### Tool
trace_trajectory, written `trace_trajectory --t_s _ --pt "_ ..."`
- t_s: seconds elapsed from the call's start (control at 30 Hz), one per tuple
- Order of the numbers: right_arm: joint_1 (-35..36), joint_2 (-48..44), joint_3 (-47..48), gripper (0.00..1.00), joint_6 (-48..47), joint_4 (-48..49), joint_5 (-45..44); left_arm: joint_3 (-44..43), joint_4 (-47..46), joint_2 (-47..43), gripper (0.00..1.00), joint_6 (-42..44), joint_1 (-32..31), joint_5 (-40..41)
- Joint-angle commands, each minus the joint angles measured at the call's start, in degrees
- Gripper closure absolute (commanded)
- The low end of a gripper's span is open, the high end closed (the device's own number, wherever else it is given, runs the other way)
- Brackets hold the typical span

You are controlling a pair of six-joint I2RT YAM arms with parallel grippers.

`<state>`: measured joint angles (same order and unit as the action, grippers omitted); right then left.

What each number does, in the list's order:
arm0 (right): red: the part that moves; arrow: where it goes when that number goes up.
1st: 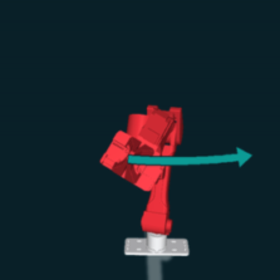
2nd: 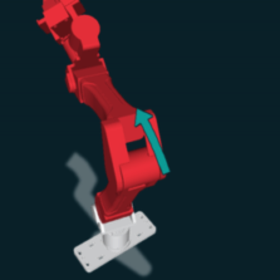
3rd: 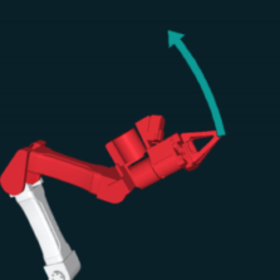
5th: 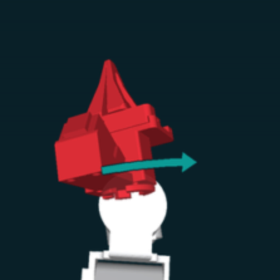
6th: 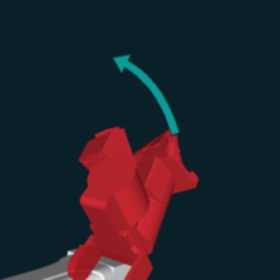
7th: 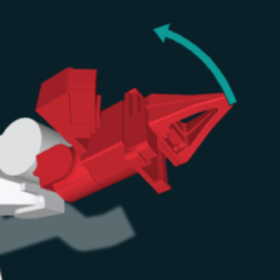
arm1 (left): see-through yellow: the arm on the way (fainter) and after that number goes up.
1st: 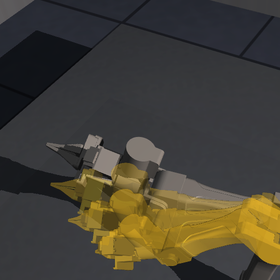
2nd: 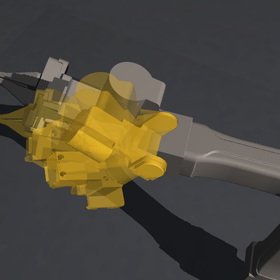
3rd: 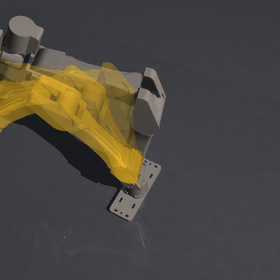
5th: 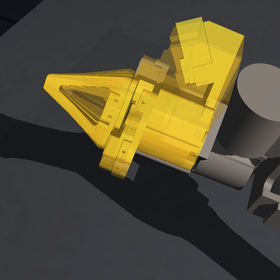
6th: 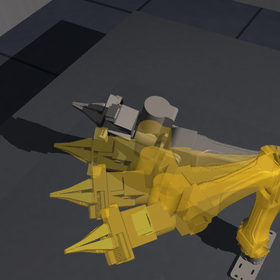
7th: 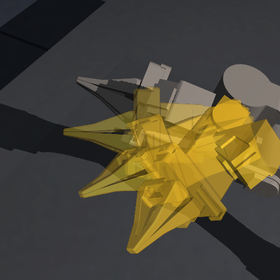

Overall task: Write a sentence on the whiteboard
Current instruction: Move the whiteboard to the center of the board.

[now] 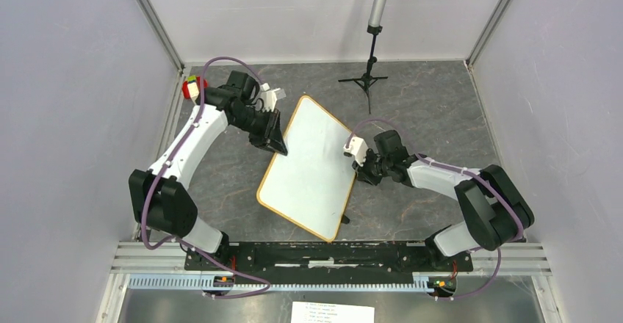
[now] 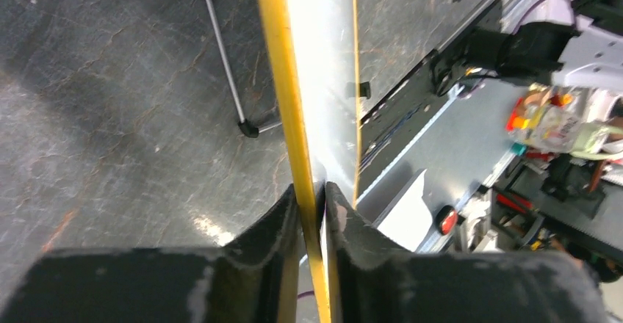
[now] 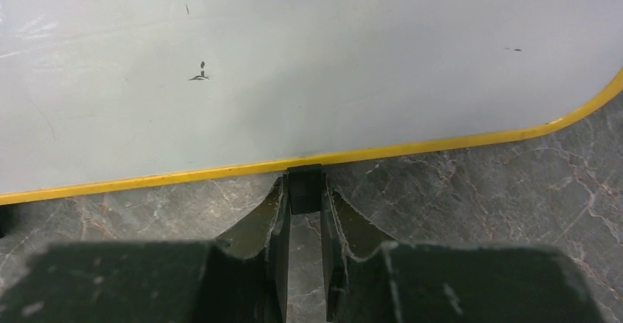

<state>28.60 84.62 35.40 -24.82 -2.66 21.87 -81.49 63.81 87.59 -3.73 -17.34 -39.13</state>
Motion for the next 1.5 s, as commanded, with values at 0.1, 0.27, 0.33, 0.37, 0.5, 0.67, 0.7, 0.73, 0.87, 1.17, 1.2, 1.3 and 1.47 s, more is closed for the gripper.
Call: trace_trajectory --t_s 0.1,0.27,0.33,0.37,0.5,0.67,0.7,0.73,0.87,1.17,1.2,1.3,1.47 --pt "3.4 -0.4 -2.6 0.73 1.2 -10.4 1.8 -3.9 5.5 1.5 0.31 9.1 0.3 2.3" --pt "3.6 -1.9 -2.0 0.59 1.1 -11.7 2.1 -4.8 4.1 0.1 0.16 8.1 0.5 2.9" --pt "3.7 -1.9 -1.3 0.56 0.8 -12.7 2.3 -5.1 3.5 -0.3 0.14 7.8 0.8 3.5" --pt "3.9 -1.8 -1.0 0.55 0.5 -13.2 2.8 -5.2 3.2 -0.6 0.11 7.7 1.2 3.6" --pt "4.4 -1.7 -0.2 0.56 -0.9 -14.7 5.3 -6.7 0.8 -2.1 0.00 6.7 5.2 0.5" --pt "5.2 -1.9 0.5 0.59 -2.8 -16.4 8.0 -6.6 -9.4 -5.2 0.00 -0.9 20.5 -8.9" --pt "5.2 -1.9 0.7 0.59 -3.3 -16.9 8.4 -6.0 -11.9 -5.1 0.00 -2.2 23.9 -9.9" --pt "5.2 -2.0 0.9 0.59 -3.8 -17.5 8.9 -5.2 -13.9 -4.7 0.00 -4.0 26.0 -9.5" --pt "5.4 -2.8 1.8 0.60 -7.5 -20.4 12.1 -2.4 -16.2 -0.5 0.16 -4.5 29.3 -8.2" --pt "8.3 -3.8 3.8 0.60 -14.4 -27.4 13.7 4.7 -16.2 11.4 0.47 1.8 24.1 -7.9" --pt "8.3 -4.1 4.0 0.59 -14.6 -28.1 13.4 5.1 -16.1 12.5 0.48 2.4 23.1 -7.7" --pt "8.2 -5.6 4.0 0.56 -13.4 -28.7 11.5 6.3 -16.1 15.8 0.52 3.3 19.3 -7.9" --pt "7.4 -11.8 2.3 0.50 -11.5 -27.6 10.9 9.4 -16.1 18.7 0.49 6.4 13.8 -8.1"
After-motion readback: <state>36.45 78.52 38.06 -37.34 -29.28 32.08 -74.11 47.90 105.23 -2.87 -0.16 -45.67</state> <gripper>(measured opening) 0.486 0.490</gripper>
